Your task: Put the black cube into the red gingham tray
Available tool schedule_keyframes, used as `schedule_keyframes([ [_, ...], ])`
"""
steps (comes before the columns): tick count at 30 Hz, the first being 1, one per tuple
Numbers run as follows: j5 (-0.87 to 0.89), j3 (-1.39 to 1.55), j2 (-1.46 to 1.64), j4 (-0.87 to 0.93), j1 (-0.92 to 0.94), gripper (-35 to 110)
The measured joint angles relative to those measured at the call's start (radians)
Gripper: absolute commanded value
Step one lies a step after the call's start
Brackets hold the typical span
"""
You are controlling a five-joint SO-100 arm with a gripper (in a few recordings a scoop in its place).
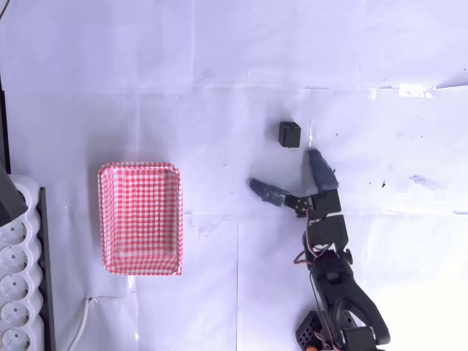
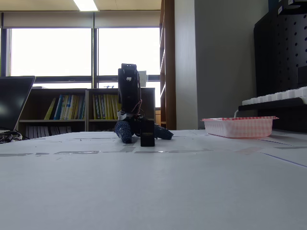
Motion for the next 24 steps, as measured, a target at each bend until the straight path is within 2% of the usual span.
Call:
schedule_keyframes([
  [17,-0.011,0.316,0.189,0.002,-0.015,57],
  [24,-0.026,0.387,0.199,0.087,-0.008,57],
])
